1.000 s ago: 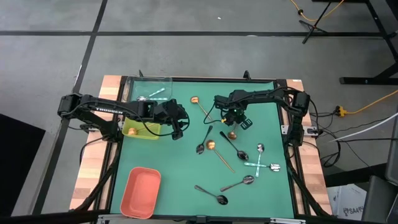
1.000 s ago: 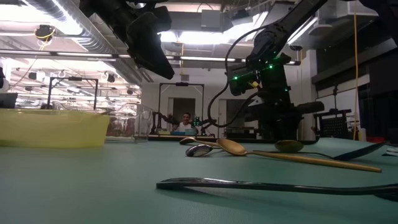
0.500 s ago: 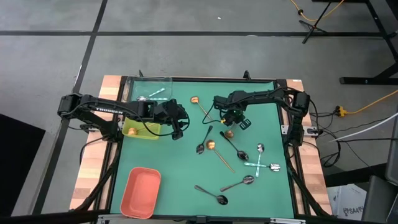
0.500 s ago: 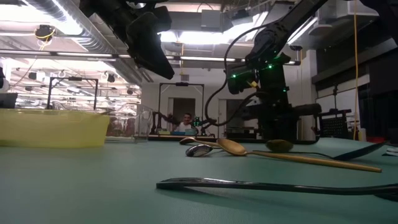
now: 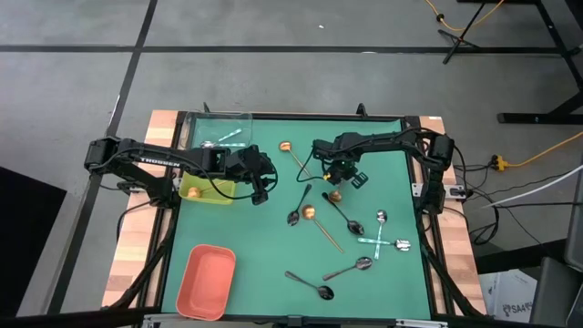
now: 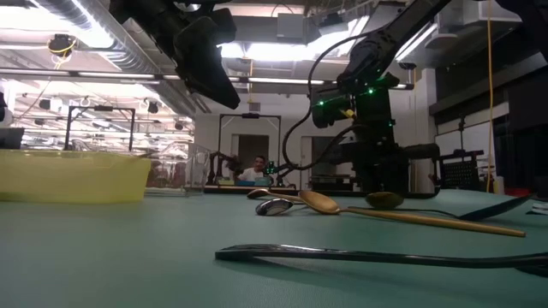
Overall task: Sort silverware by color (type)
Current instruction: Put the gold spoon into the yellow bin
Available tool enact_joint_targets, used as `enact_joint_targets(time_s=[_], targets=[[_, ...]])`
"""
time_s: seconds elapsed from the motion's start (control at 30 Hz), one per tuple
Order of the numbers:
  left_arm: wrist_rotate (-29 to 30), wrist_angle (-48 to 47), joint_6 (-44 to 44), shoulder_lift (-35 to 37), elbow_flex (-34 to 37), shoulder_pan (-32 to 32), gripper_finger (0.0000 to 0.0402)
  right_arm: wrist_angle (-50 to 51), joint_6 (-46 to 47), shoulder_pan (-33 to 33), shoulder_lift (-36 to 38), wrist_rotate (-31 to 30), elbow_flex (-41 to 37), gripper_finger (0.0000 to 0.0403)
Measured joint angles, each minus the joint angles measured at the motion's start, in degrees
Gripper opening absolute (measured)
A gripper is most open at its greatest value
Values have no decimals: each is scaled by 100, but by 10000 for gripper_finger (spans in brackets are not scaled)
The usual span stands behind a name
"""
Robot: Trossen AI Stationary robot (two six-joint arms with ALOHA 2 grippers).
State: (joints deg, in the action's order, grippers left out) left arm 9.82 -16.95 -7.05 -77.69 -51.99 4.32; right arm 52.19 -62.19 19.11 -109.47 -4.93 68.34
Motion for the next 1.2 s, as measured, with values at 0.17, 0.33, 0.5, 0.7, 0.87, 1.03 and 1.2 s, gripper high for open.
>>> enact_joint_targets(time_s=[0.17, 0.33, 0.5, 0.7, 0.87, 1.03, 1.2], targets=[[0, 0, 0, 1, 0, 0, 116, 118, 21, 0, 2, -1, 6, 23], [0, 0, 0, 0, 0, 0, 116, 146, 116, 4, 2, 2, 6, 10], [4, 0, 1, 1, 0, 0, 116, 164, 758, 4, 2, 2, 4, 4], [125, 0, 2, 0, 0, 0, 116, 164, 1325, 21, 9, 446, 4, 2], [166, 2, 14, 2, 0, 0, 116, 130, 1663, 13, 9, 501, -2, 2], [166, -14, 15, 122, -10, 0, 116, 118, 1700, 11, 9, 538, -2, 1], [159, -145, 15, 425, -85, 0, 116, 258, 1826, -13, -22, 681, 176, 0]])
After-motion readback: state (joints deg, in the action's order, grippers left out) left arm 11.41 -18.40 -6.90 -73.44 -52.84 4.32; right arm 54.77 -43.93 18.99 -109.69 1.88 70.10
